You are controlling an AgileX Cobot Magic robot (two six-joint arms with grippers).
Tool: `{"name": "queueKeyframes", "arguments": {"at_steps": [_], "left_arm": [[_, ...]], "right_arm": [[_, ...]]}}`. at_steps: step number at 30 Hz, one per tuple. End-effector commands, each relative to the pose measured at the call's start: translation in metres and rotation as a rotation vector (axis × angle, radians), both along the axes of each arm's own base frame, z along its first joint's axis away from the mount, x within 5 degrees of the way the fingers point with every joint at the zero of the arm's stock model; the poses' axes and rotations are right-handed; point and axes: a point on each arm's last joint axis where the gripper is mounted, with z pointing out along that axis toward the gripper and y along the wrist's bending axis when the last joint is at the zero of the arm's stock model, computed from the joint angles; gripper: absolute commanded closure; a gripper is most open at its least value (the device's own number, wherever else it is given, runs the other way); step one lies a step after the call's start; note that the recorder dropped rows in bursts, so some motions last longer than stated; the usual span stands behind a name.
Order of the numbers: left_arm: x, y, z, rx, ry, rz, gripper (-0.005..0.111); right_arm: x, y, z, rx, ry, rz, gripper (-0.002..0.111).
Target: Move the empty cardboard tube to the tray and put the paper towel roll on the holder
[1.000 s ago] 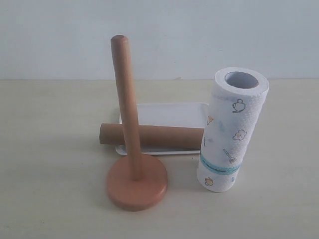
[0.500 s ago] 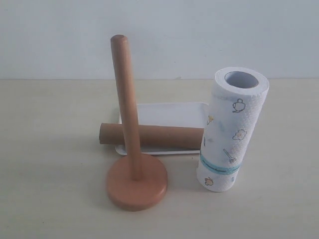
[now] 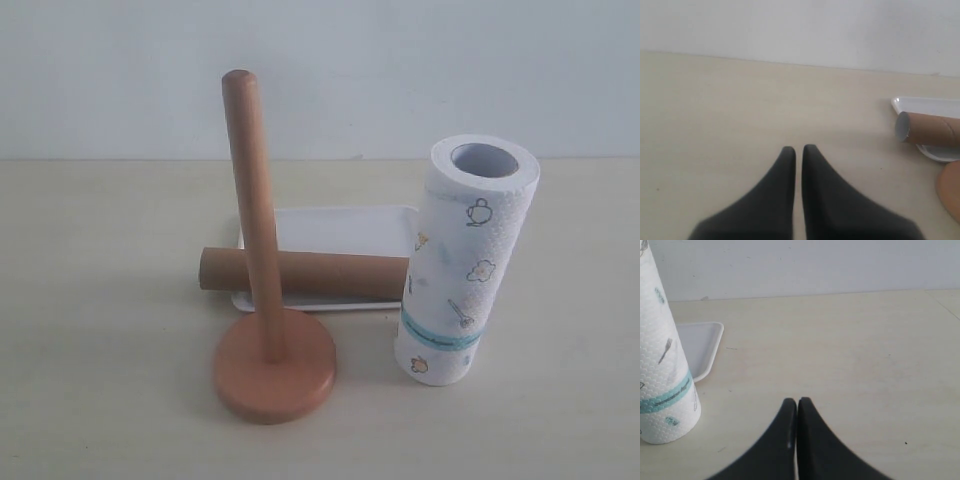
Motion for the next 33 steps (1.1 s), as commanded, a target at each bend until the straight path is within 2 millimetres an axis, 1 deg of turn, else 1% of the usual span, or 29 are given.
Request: {"name": "queueKeyframes", "arguments": {"at_steps": [1,8,33], "left_arm": [[0.0003,-0.0017,0.0004,-0.004,-0.017,-0.017,0.103],[0.0003,-0.0014,0.0004,-0.03,-0.017,-0.009,0.103],[0.0003,-0.0013,0.0001,-0.025,-0.013,-0.009,0.103]], "right_arm": [[-0.0001,0.0,0.0011,-0.005,-0.013,0.001,0.108],[-0.0001,0.0,0.0011,-0.005,-0.013,0.001,0.108],[-0.0001,0.0,0.0011,-0.005,-0.013,0.001,0.108]]}}
